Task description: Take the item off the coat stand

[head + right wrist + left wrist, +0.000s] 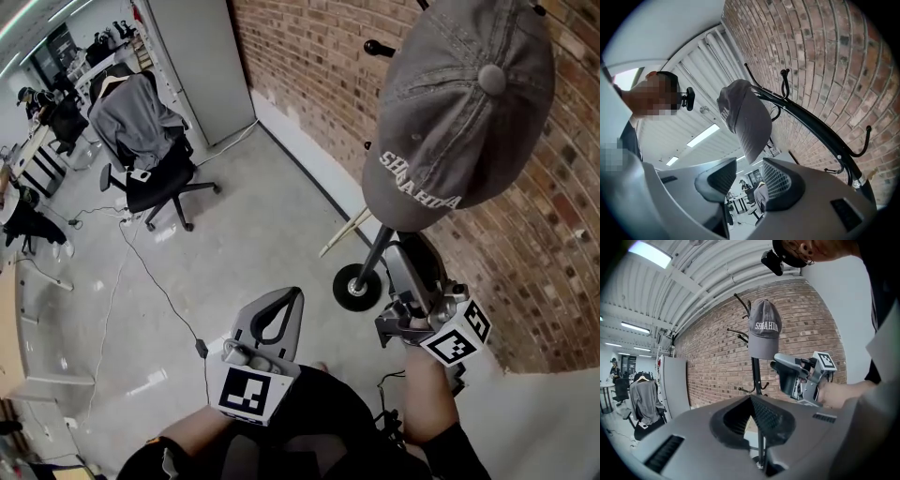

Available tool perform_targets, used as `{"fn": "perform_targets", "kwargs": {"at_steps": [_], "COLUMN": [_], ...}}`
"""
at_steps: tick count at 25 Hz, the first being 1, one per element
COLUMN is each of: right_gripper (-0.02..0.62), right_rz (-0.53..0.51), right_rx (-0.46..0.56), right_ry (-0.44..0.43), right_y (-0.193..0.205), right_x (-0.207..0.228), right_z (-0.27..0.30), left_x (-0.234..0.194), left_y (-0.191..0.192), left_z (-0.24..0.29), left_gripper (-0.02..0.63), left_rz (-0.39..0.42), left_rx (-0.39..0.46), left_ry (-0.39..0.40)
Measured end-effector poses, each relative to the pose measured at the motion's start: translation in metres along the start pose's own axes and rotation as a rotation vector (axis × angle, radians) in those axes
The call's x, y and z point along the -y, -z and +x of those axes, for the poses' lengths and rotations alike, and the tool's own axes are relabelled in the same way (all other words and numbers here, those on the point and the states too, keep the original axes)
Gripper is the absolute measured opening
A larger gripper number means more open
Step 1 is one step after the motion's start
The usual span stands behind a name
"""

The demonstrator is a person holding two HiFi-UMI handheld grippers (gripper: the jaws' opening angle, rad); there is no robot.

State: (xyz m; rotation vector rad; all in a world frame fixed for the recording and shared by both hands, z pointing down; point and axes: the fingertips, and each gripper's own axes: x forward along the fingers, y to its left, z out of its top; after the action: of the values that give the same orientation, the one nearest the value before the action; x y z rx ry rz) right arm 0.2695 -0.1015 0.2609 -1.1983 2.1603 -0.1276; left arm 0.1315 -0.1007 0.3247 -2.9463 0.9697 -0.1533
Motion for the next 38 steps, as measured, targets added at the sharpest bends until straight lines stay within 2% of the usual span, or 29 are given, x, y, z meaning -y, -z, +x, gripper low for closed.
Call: {"fn": "perform_targets", "kwargs": {"at_steps": [6, 13, 17, 23, 29, 33, 36, 38], "right_gripper": [0.153, 0.147, 0.055, 0.035, 0.035, 0.032, 0.032, 0.032], "right_rz": [-0.003, -0.002, -0.050, -0.141, -0.308, -0.387, -0.383, -0.337], "right_rx": [0.085, 0.147, 0.155, 0.179, 0.146, 0.083, 0.021, -0.023], "right_ry": [-0.090, -0.149, -0.152, -0.175, -0.191, -0.258, -0.301, -0.310], "right_y": [-0.022, -0.037, -0.037, -0.051, -0.070, -0.071, -0.047, -0.020], "right_x": [-0.002, -0.022, -0.039, -0.073, -0.101, -0.129, -0.146, -0.149], "right_z": [0.010, 0.015, 0.018, 0.036, 0.085, 0.124, 0.149, 0.160], "left_x": [-0.003, -0.021, -0.033, -0.059, -0.097, -0.125, -0.149, -0.166], "left_y": [0.003, 0.007, 0.013, 0.014, 0.001, -0.007, -0.001, 0.010], "left_z": [0.004, 0.000, -0.001, -0.004, -0.014, -0.028, -0.041, -0.051], "left_gripper": [0.032, 0.032, 0.032, 0.032, 0.031, 0.032, 0.032, 0.032], "left_rz": [0.014, -0.001, -0.012, -0.029, -0.063, -0.093, -0.127, -0.155], "left_rx": [-0.015, -0.037, -0.039, -0.024, 0.029, 0.064, 0.051, 0.019], "left_ry": [-0.017, -0.058, -0.057, -0.043, -0.051, -0.073, -0.105, -0.136]}}
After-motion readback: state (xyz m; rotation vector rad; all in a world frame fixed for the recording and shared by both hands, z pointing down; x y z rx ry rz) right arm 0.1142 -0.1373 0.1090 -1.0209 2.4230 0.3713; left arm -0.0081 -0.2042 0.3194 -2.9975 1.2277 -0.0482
